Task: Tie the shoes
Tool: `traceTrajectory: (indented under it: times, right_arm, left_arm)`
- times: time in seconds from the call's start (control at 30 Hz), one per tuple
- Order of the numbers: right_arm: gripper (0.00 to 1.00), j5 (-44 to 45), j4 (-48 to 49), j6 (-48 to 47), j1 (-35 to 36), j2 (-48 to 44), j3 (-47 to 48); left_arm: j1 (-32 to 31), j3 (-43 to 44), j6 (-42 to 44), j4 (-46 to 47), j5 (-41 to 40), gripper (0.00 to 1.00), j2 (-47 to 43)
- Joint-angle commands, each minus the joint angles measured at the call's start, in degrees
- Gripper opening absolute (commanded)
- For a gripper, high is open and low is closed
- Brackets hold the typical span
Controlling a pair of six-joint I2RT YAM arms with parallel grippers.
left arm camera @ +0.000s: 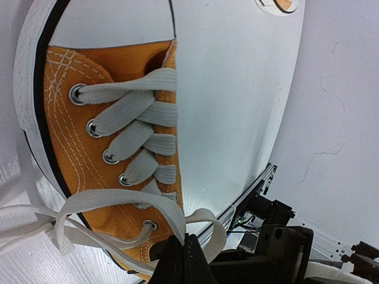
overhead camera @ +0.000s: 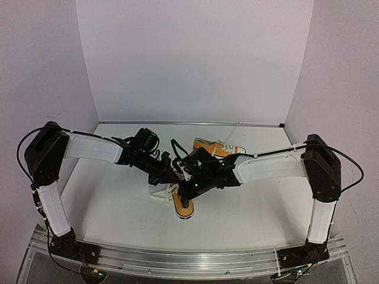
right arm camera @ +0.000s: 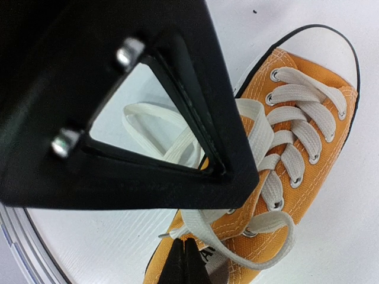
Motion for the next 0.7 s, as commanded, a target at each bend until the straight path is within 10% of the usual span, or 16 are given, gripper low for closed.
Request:
traceTrajectory:
  times: [0.0, 0.17, 0.67]
  right_arm:
    - [0.26, 0.27, -0.37, 0.65, 0.35, -3.05, 0.31]
    - [0.43, 0.41, -0.17, 1.58, 0.36, -2.17, 1.24]
    - [0.4, 1.81, 1.62, 3.32, 0.31, 1.03, 3.45]
  left_arm:
    - [0.3, 0.53, 0.74, 0.45, -0.29, 0.0, -2.37]
    - [0.3, -0.18, -0.45, 1.75, 0.25, 0.0, -2.51]
    - [0.3, -2.11, -2.24, 4.93, 1.12, 0.0, -3.0]
